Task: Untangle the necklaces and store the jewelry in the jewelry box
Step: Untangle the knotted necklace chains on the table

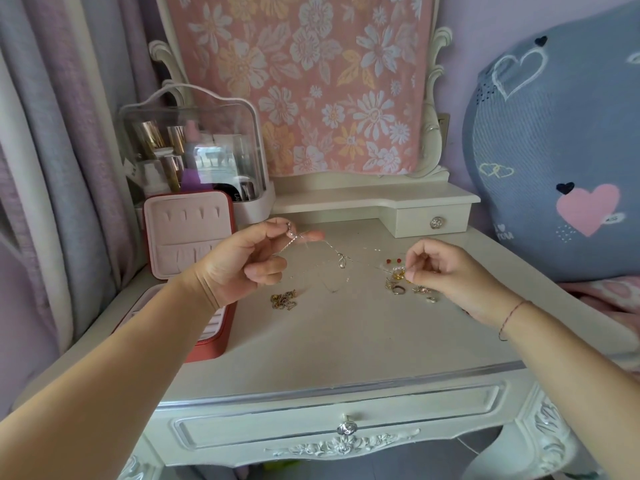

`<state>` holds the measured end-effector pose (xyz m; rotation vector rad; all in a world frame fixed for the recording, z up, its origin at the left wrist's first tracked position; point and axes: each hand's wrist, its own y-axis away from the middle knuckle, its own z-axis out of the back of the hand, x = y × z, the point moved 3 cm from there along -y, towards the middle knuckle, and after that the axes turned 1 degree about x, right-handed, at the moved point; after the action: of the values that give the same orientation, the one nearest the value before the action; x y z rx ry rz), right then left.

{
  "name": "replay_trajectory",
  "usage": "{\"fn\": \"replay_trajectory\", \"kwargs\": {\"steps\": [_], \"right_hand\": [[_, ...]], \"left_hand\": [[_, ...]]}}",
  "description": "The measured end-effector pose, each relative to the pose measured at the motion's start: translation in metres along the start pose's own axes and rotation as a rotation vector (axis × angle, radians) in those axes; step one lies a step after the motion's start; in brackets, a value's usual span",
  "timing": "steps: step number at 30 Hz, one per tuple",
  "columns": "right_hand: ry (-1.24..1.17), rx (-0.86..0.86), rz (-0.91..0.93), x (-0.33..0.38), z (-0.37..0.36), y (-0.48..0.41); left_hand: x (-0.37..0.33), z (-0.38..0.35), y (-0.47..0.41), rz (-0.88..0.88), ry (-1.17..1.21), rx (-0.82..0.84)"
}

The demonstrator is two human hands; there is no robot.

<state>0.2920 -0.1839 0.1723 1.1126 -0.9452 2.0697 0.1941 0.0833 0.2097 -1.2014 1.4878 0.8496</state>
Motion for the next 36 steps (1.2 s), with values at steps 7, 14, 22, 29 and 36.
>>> {"fn": "replay_trajectory", "kwargs": {"steps": [7, 14, 22, 29, 36], "right_hand": [[0.048, -0.012, -0.061, -0.002, -0.02, -0.002], [-0.02, -0.03, -0.084, 0.002, -0.048, -0.004], [-0.104, 0.041, -0.098, 0.006, -0.062, 0.003], [-0.151, 0.031, -0.144, 0.001, -0.062, 0.008], [-0.264, -0.188, -0.012, 0.037, -0.054, 0.004]], "left_hand": [[0.0, -0.021, -0.004, 0.008, -0.105, 0.007], [-0.003, -0.038, -0.011, 0.006, -0.102, 0.073], [-0.008, -0.041, -0.012, 0.003, -0.086, 0.116], [-0.009, -0.044, -0.014, -0.004, -0.07, 0.146], [-0.003, -0.053, -0.016, 0.043, -0.211, 0.031]]}}
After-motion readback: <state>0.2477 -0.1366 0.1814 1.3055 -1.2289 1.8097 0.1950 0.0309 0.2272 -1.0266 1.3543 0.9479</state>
